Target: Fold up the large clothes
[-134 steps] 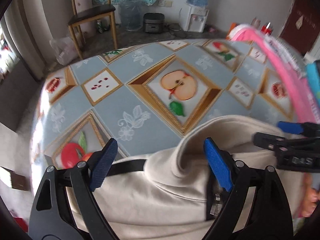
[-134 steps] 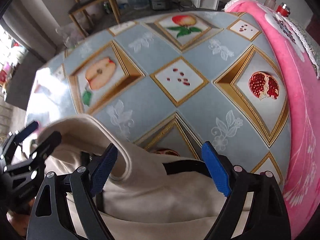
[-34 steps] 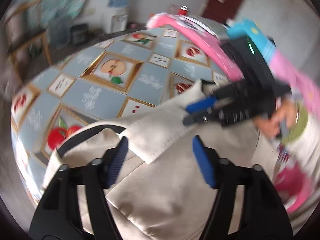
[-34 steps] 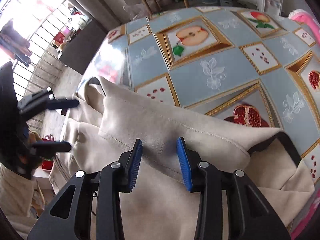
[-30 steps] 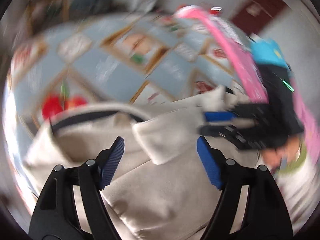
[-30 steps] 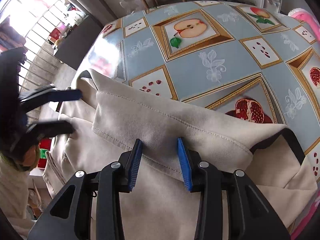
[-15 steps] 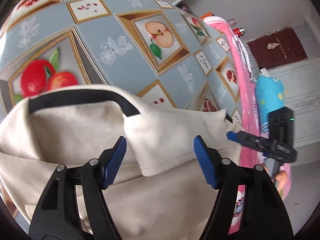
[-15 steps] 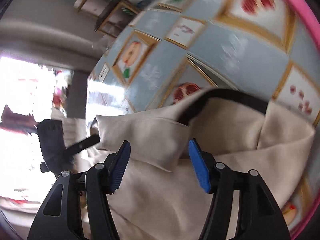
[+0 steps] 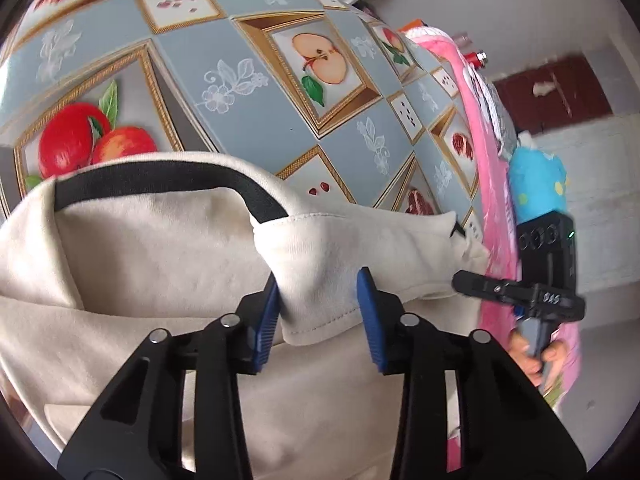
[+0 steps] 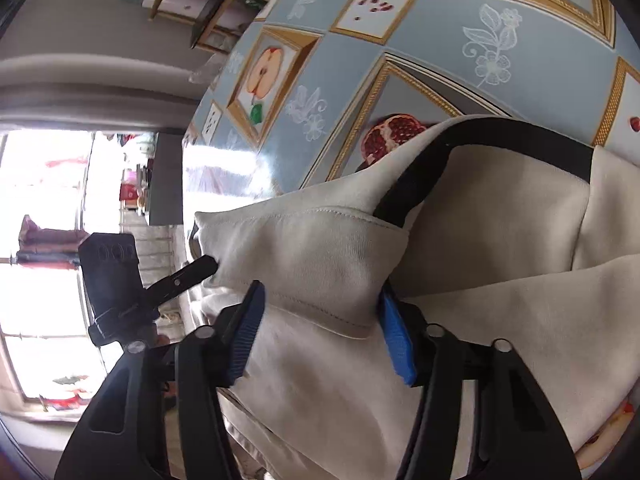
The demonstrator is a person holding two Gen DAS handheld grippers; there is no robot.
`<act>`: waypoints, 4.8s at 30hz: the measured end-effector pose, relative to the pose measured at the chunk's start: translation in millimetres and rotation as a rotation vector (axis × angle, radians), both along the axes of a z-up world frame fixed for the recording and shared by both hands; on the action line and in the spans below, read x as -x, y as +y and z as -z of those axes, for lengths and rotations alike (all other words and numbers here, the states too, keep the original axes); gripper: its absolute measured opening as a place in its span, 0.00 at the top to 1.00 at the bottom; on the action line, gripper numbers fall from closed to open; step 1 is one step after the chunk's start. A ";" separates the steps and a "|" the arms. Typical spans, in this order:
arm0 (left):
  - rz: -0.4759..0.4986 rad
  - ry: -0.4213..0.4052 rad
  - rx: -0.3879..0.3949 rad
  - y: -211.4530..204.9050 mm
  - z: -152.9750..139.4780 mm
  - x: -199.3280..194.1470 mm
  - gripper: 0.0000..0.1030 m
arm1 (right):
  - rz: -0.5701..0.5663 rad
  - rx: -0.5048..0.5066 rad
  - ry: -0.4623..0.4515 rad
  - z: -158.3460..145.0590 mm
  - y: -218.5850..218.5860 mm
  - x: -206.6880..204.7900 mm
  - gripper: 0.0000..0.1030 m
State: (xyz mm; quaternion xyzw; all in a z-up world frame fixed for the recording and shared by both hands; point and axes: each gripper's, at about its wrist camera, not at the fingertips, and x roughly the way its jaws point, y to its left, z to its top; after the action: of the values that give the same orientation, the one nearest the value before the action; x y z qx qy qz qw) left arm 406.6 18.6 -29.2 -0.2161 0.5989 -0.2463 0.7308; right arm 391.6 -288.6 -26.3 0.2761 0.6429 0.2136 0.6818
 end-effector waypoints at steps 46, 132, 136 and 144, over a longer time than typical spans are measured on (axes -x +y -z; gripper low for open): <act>0.286 -0.379 -0.485 -52.0 -7.6 31.2 0.86 | -0.309 0.465 -0.574 -48.5 122.1 28.6 0.74; 0.267 -0.464 -0.235 -54.5 -0.4 43.5 0.84 | -0.322 0.604 -0.584 -2.1 135.8 12.0 0.74; 0.262 -0.463 -0.218 -51.5 0.1 43.9 0.84 | -0.307 0.564 -0.563 -17.5 127.8 19.7 0.75; 0.252 -0.453 -0.186 -46.8 1.5 42.3 0.84 | -0.331 0.604 -0.552 -4.9 128.3 29.0 0.75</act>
State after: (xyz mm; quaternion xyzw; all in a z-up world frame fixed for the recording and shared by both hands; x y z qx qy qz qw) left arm 364.2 -28.2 -30.6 -0.0113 0.4623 -0.3211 0.8265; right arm 362.6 -160.3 -21.4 -0.1099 0.5059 0.1883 0.8346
